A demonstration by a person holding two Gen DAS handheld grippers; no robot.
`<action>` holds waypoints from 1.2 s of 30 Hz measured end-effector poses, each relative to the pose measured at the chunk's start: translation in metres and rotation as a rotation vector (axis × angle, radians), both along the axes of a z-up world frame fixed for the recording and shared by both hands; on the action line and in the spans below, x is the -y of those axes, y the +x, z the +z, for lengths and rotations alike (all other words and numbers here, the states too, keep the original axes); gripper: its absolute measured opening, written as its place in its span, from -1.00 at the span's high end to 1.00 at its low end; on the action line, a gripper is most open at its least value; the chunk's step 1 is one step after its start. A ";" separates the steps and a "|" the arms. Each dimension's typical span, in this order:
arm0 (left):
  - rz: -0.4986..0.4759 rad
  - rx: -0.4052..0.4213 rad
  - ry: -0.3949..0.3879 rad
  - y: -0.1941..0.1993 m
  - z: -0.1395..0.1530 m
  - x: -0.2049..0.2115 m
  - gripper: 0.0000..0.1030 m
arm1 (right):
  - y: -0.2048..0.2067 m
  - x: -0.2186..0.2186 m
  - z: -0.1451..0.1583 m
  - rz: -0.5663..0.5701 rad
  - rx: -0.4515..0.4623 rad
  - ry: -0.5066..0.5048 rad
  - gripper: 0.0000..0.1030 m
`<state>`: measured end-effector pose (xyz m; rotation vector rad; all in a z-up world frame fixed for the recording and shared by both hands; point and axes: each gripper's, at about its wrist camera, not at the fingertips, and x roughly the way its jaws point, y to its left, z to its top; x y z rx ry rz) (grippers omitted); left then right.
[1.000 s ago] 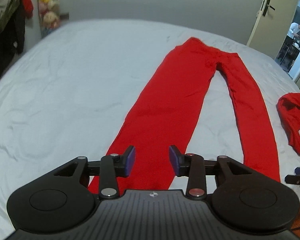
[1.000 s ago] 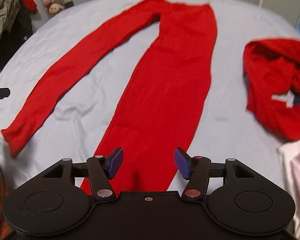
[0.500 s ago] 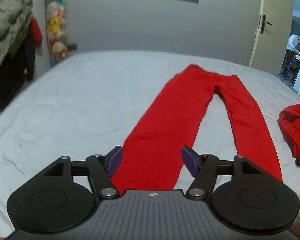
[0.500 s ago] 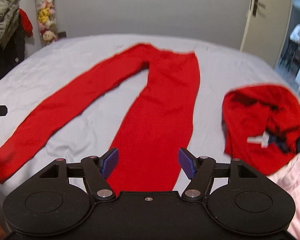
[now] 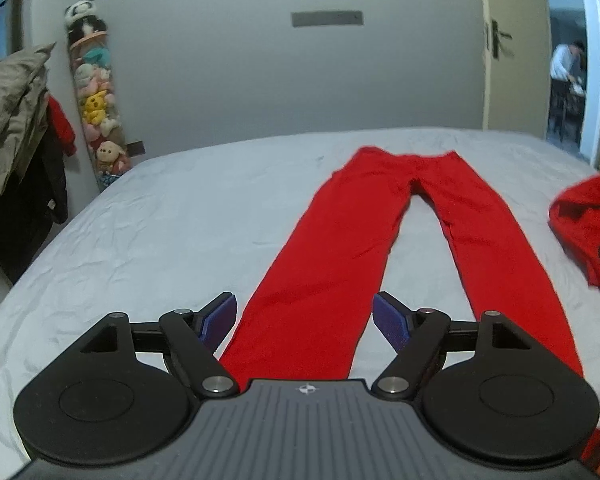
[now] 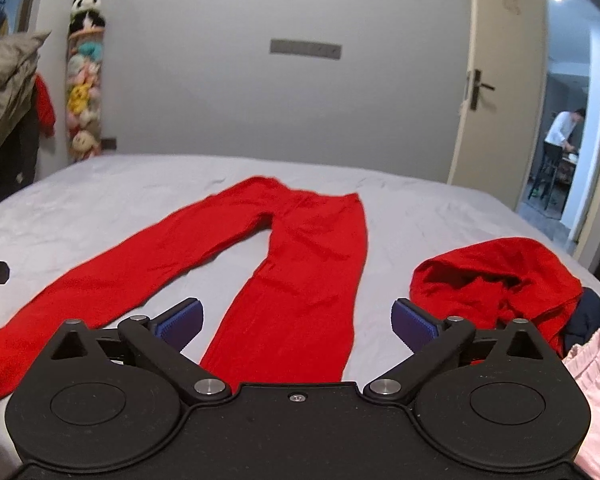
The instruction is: Fold clothes
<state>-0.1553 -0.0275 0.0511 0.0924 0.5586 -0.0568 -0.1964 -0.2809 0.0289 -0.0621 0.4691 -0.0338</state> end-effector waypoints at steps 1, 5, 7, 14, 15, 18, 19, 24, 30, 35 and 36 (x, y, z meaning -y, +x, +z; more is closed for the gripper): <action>0.003 0.002 -0.003 0.000 -0.001 0.001 -0.48 | -0.001 0.001 -0.002 -0.003 0.006 0.003 -0.95; 0.004 -0.026 0.013 0.002 -0.009 0.006 -0.52 | 0.001 0.004 -0.008 -0.007 0.005 0.019 -0.96; 0.002 -0.050 0.017 0.004 -0.013 0.007 -0.52 | 0.004 0.006 -0.011 -0.017 -0.009 0.034 -0.98; 0.057 -0.118 -0.047 0.007 -0.025 -0.007 -0.52 | 0.014 0.014 -0.022 -0.039 -0.062 0.088 -0.98; 0.063 -0.124 -0.052 0.007 -0.026 -0.008 -0.52 | 0.015 0.014 -0.023 -0.043 -0.064 0.090 -0.98; 0.083 -0.152 -0.065 0.011 -0.030 -0.011 -0.52 | 0.016 0.016 -0.025 -0.050 -0.064 0.105 -0.98; 0.083 -0.158 -0.065 0.011 -0.031 -0.011 -0.52 | 0.016 0.016 -0.025 -0.050 -0.065 0.107 -0.98; 0.082 -0.186 -0.047 0.013 -0.034 -0.010 -0.51 | 0.014 0.016 -0.026 -0.053 -0.064 0.112 -0.98; 0.073 -0.185 -0.056 0.008 -0.033 -0.013 -0.49 | 0.015 0.014 -0.028 -0.055 -0.068 0.103 -0.98; 0.080 -0.162 -0.096 0.004 -0.030 -0.022 -0.47 | 0.015 0.012 -0.028 -0.051 -0.069 0.095 -0.98; 0.080 -0.158 -0.110 0.003 -0.029 -0.025 -0.47 | 0.015 0.012 -0.028 -0.052 -0.070 0.094 -0.98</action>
